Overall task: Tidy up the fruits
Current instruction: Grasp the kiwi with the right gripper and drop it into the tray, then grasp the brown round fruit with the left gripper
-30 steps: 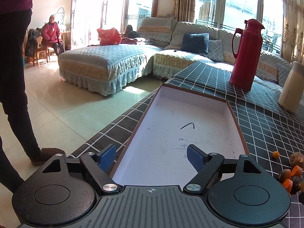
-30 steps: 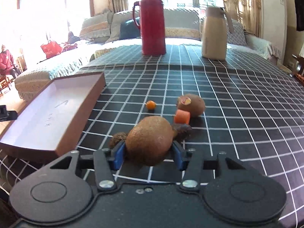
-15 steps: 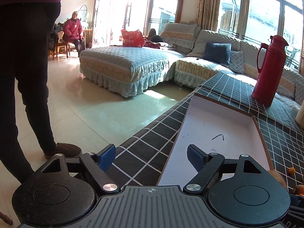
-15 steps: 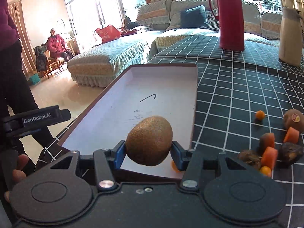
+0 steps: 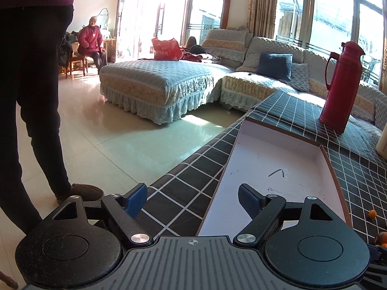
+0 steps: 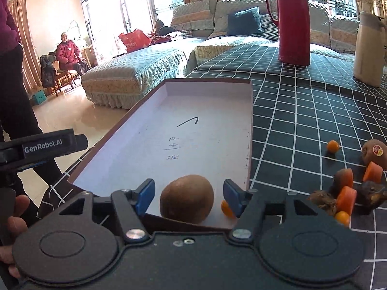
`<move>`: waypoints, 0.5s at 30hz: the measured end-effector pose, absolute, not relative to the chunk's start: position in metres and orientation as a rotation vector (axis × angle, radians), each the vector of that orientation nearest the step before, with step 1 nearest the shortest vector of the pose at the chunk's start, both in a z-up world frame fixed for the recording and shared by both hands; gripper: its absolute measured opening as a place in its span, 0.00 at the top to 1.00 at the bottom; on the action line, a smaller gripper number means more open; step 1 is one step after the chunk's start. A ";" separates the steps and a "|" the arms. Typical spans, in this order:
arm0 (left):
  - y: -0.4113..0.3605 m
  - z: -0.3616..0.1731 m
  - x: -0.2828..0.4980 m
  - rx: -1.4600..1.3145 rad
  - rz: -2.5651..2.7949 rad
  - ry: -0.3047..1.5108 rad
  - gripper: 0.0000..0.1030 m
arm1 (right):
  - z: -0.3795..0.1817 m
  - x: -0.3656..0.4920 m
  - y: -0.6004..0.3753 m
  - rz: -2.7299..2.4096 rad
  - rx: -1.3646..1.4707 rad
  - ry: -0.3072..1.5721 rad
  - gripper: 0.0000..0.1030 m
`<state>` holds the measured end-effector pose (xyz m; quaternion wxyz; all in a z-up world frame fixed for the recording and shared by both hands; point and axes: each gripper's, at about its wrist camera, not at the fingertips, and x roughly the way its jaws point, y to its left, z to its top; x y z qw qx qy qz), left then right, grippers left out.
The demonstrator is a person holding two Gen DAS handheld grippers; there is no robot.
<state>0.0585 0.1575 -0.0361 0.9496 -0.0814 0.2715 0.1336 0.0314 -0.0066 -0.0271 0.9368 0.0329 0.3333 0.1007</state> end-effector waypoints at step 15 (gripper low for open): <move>0.046 -0.023 0.045 0.003 -0.059 0.545 0.20 | -0.015 -0.045 -0.124 -0.118 0.066 0.525 0.26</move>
